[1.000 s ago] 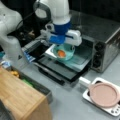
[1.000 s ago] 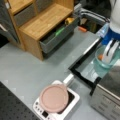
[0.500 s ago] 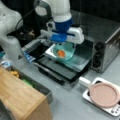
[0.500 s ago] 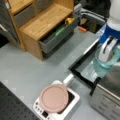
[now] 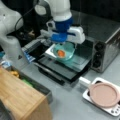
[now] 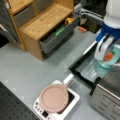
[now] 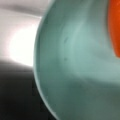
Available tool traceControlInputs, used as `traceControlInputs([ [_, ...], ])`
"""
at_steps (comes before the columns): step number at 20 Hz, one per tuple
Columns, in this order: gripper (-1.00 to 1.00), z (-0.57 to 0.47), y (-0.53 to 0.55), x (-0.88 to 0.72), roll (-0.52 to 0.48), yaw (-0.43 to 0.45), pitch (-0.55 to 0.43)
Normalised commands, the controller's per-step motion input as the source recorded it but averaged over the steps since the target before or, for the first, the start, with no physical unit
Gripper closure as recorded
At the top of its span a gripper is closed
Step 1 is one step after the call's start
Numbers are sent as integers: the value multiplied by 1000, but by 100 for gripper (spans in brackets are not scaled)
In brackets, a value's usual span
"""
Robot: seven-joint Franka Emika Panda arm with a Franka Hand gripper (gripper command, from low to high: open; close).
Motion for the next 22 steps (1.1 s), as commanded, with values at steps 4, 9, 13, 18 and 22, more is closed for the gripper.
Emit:
traceControlInputs([
  [4,-100,206,-96,342,70,93,190],
  [9,-100,166,-58,394,59,103,208],
  [13,-100,172,-80,435,0,193,225],
  [18,-100,188,-113,400,-43,303,250],
  [22,-100,189,-119,311,-56,461,263],
])
